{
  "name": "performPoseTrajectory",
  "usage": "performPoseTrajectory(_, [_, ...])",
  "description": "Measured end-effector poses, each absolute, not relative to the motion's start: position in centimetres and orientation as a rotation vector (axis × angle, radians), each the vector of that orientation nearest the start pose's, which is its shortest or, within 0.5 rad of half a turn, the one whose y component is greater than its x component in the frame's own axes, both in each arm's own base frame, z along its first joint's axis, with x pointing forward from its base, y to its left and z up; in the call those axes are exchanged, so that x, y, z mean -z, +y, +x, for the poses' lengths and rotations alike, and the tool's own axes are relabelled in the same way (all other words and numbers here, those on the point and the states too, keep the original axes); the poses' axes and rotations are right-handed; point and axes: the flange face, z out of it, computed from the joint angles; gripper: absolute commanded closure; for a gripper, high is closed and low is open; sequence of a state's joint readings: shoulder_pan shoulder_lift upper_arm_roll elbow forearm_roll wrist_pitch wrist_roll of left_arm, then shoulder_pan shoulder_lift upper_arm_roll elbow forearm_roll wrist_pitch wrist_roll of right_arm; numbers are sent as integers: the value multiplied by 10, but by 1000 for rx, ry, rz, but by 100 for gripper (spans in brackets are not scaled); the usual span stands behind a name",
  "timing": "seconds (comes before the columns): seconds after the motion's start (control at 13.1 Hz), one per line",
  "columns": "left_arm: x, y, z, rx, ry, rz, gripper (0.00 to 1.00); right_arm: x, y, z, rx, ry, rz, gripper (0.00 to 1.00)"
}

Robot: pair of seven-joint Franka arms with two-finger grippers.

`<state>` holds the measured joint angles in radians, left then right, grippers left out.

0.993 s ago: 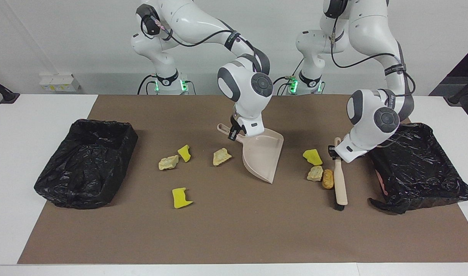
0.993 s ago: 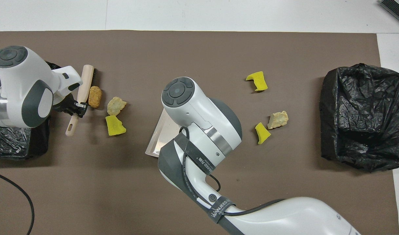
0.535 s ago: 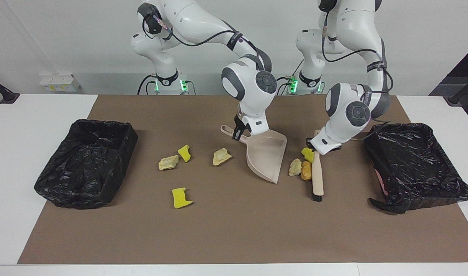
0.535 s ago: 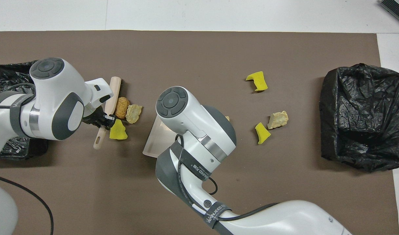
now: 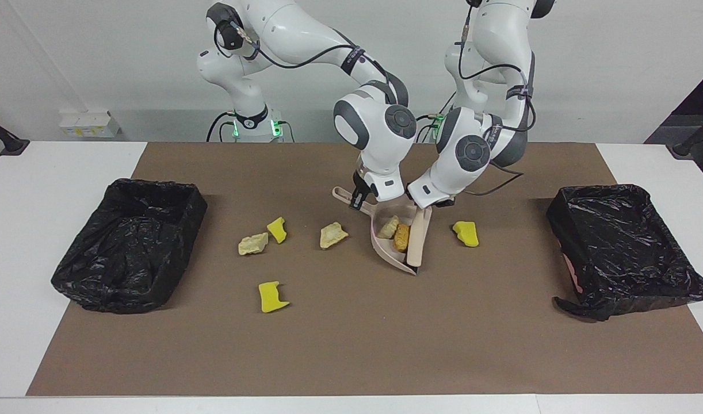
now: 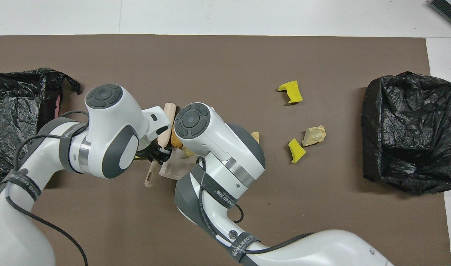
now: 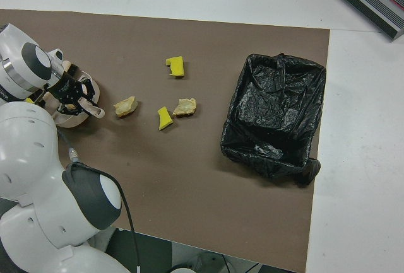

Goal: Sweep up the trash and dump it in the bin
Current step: 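Sweep the nugget and sponges into the dustpan with the left gripper's brush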

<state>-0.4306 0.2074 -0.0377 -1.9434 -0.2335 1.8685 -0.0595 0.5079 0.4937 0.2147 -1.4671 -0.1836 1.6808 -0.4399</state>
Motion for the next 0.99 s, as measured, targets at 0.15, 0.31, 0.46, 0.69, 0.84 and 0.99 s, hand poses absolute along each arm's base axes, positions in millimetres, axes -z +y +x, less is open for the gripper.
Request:
performPoseTrajectory(0.15, [-374, -262, 499, -539, 412, -3213, 100, -381, 408, 525, -409, -1814, -2668, 100])
performPoseTrajectory(0.31, [-393, -239, 507, -509, 203, -3235, 100, -381, 409, 524, -406, -1816, -2667, 100])
performPoseTrajectory(0.46, [-409, -204, 517, -494, 27, -3245, 100, -381, 410, 524, -404, -1820, -2665, 100])
performPoseTrajectory(0.69, [-414, -144, 522, -498, -115, -3168, 100, -381, 411, 524, -389, -1821, -2664, 100])
performPoseTrajectory(0.84, [-400, -113, 509, -500, -164, -3109, 100, -381, 412, 524, -387, -1823, -2662, 100])
performPoseTrajectory(0.99, [-381, -98, 493, -499, -159, -3104, 100, -380, 413, 522, -388, -1826, -2660, 100])
